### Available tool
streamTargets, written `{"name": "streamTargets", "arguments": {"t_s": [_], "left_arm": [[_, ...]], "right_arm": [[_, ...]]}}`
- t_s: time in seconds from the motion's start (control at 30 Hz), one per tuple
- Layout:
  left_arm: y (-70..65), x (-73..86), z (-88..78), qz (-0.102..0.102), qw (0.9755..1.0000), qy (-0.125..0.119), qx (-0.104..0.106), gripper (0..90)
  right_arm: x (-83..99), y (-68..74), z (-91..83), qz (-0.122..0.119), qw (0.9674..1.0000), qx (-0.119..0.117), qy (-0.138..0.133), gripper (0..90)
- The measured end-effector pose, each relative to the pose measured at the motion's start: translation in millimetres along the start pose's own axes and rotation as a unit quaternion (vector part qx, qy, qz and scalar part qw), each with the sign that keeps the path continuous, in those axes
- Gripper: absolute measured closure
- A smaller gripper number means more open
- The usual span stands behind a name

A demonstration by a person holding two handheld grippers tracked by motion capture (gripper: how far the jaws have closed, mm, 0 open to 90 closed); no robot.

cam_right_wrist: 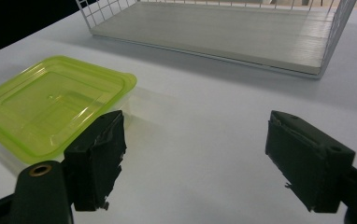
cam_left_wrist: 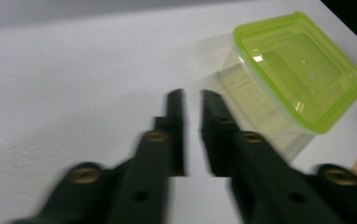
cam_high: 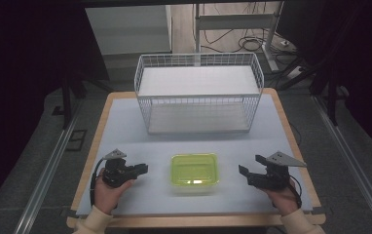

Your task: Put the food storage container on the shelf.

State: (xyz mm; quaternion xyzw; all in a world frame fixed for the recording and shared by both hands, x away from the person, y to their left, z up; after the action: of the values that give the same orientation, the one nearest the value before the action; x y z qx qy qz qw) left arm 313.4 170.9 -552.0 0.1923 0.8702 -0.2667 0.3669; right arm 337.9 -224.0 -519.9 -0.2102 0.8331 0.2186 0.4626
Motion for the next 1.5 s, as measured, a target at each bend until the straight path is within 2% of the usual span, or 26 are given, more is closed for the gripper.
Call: {"name": "streamTargets", "arguments": {"t_s": [0.07, 0.13, 0.17, 0.2, 0.23, 0.27, 0.3, 0.33, 0.37, 0.47, 0.6, 0.8, 0.87, 1.0, 1.07, 1.27, 1.3, 1.33, 1.4, 1.5], "left_arm": [[-0.5, -1.2, 2.2, -0.003, 0.9999, -0.001, -0.011, 50.8], [-0.6, -1.5, 2.8, -0.004, 0.9999, -0.001, -0.010, 43.2], [-0.6, -1.9, 3.7, -0.009, 0.9999, -0.002, -0.010, 43.2], [-0.7, -2.1, 5.0, -0.018, 0.9998, 0.000, 0.000, 36.3], [-0.7, -2.1, 5.0, -0.018, 0.9998, 0.000, 0.000, 34.6], [-1.8, -2.1, 5.2, -0.032, 0.9991, 0.000, 0.026, 33.4], [-1.8, -2.1, 5.2, -0.032, 0.9991, 0.000, 0.026, 32.7], [-3.9, -2.0, 5.4, -0.042, 0.9981, 0.004, 0.045, 31.7], [-5.1, -1.9, 5.9, -0.045, 0.9978, 0.005, 0.049, 30.6], [-7.1, -1.1, 7.1, -0.041, 0.9979, 0.009, 0.050, 30.1], [-13.1, -0.4, 10.8, -0.050, 0.9963, 0.016, 0.068, 29.7], [-17.6, -4.3, 17.0, -0.059, 0.9952, 0.016, 0.076, 29.7], [-19.1, -5.9, 20.2, -0.066, 0.9938, 0.016, 0.088, 29.7], [-21.7, -7.8, 25.9, -0.077, 0.9922, 0.019, 0.097, 29.9], [-24.7, -12.7, 32.6, -0.085, 0.9897, 0.019, 0.113, 32.4], [-30.8, -19.1, 44.4, -0.085, 0.9883, 0.027, 0.124, 36.3], [-32.3, -20.4, 47.9, -0.095, 0.9863, 0.028, 0.132, 37.2], [-32.3, -20.4, 47.9, -0.095, 0.9863, 0.028, 0.132, 38.6], [-32.6, -21.6, 52.1, -0.102, 0.9841, 0.032, 0.142, 40.6], [-32.5, -21.0, 58.3, -0.104, 0.9834, 0.039, 0.143, 45.1]], "right_arm": [[-0.9, -0.7, -1.7, 0.010, 0.9999, -0.006, -0.002, 20.4], [-0.7, -0.9, -1.9, 0.015, 0.9999, -0.008, 0.000, 20.4], [-0.5, -0.9, -1.8, 0.018, 0.9998, -0.010, 0.002, 20.4], [0.7, -0.8, -0.8, 0.025, 0.9995, -0.015, 0.008, 20.4], [0.7, -0.8, -0.8, 0.025, 0.9995, -0.015, 0.008, 20.4], [1.4, 0.2, 1.0, 0.030, 0.9992, -0.023, 0.014, 20.2], [1.7, 1.3, 2.5, 0.034, 0.9988, -0.029, 0.018, 19.9], [2.3, 2.8, 3.8, 0.040, 0.9983, -0.036, 0.024, 19.4], [2.9, 4.3, 6.0, 0.041, 0.9978, -0.043, 0.028, 18.1], [4.5, 7.6, 11.0, 0.039, 0.9974, -0.048, 0.036, 16.1], [4.9, 14.0, 17.1, 0.038, 0.9973, -0.043, 0.045, 17.1], [4.6, 19.0, 22.0, 0.065, 0.9941, -0.061, 0.062, 18.8], [1.7, 23.8, 26.9, 0.078, 0.9920, -0.072, 0.068, 20.5], [-1.6, 30.2, 34.7, 0.083, 0.9903, -0.083, 0.074, 22.4], [-4.6, 33.2, 41.3, 0.090, 0.9889, -0.088, 0.079, 23.9], [-7.2, 35.7, 50.4, 0.098, 0.9865, -0.096, 0.089, 26.2], [-7.9, 37.8, 54.7, 0.103, 0.9848, -0.104, 0.093, 27.9], [-8.1, 39.1, 56.8, 0.108, 0.9836, -0.108, 0.095, 28.8], [-8.4, 40.1, 58.4, 0.112, 0.9827, -0.111, 0.096, 29.7], [-8.3, 44.6, 66.2, 0.124, 0.9795, -0.116, 0.107, 34.3]]}}
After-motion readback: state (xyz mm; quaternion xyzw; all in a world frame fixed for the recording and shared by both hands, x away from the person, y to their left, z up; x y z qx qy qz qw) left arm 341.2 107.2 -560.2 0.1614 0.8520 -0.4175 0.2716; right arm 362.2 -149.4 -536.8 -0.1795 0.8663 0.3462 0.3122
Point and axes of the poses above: each handheld gripper's, and its own axes: z roughly forward along the jaws, x roughly out of its underside, y roughly to its left, the point moved 7 cm from there along z, roughly forward along the jaws, and after that the axes turned 4 degrees about z, right-handed, at the moved point
